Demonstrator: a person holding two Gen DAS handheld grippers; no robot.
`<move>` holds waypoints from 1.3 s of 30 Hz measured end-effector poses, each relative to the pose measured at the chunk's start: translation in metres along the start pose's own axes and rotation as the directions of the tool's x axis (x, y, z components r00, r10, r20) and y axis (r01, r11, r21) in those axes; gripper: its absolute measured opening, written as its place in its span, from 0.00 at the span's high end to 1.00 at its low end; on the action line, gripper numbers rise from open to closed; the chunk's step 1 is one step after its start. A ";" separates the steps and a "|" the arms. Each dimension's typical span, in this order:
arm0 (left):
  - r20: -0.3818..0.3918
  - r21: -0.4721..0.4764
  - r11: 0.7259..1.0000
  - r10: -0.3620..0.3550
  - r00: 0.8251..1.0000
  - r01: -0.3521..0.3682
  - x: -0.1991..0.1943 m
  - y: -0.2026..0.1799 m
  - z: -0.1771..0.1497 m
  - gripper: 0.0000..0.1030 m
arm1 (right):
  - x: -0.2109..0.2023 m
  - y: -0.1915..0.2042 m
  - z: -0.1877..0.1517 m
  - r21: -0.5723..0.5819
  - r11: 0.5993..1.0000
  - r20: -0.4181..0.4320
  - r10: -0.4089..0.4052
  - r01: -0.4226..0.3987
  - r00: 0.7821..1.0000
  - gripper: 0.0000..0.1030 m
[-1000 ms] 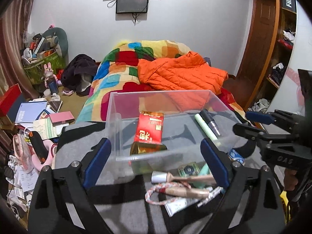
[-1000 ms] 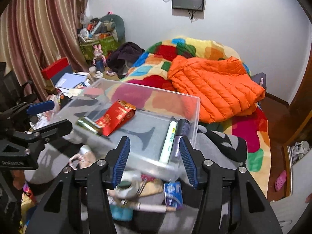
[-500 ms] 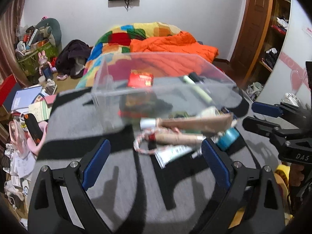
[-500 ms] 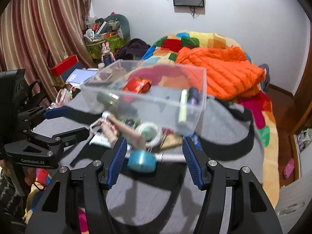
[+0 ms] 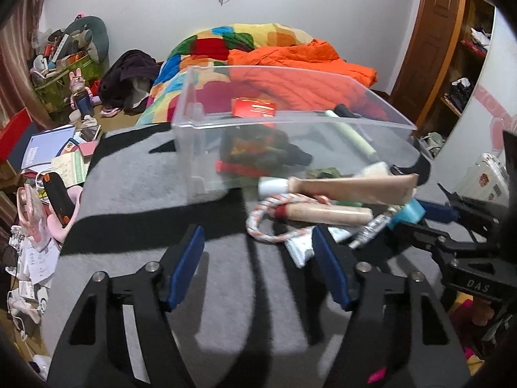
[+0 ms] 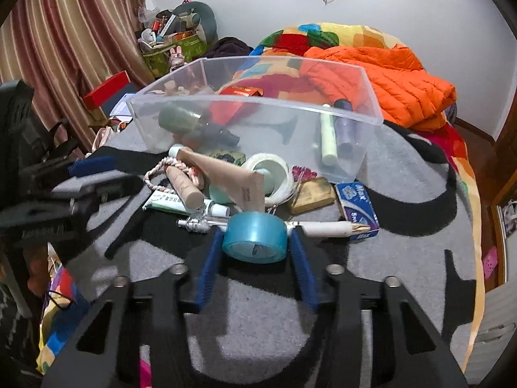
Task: Organize objects
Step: 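Grasp the braided rope with the left tool while the right tool grasps the blue tape, then drop the rope into the box while the right tool drops the blue tape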
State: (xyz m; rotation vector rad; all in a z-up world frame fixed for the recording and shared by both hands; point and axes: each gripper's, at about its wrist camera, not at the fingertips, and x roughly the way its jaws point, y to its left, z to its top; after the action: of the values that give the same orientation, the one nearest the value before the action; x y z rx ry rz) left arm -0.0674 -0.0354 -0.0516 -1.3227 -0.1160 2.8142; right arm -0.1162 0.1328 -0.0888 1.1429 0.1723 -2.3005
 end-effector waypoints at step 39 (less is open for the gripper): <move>0.178 0.077 0.994 -0.089 0.980 0.076 -0.072 -0.001 0.032 0.95 | -0.068 -0.010 0.041 0.030 1.000 0.228 -0.013 0.006 0.973 0.64</move>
State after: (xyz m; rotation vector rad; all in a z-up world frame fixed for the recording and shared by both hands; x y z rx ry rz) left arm -0.0461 -0.0409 0.0247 -1.0213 -0.0743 2.8346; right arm -0.1173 0.1555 -0.0122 0.8828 0.0566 -2.4282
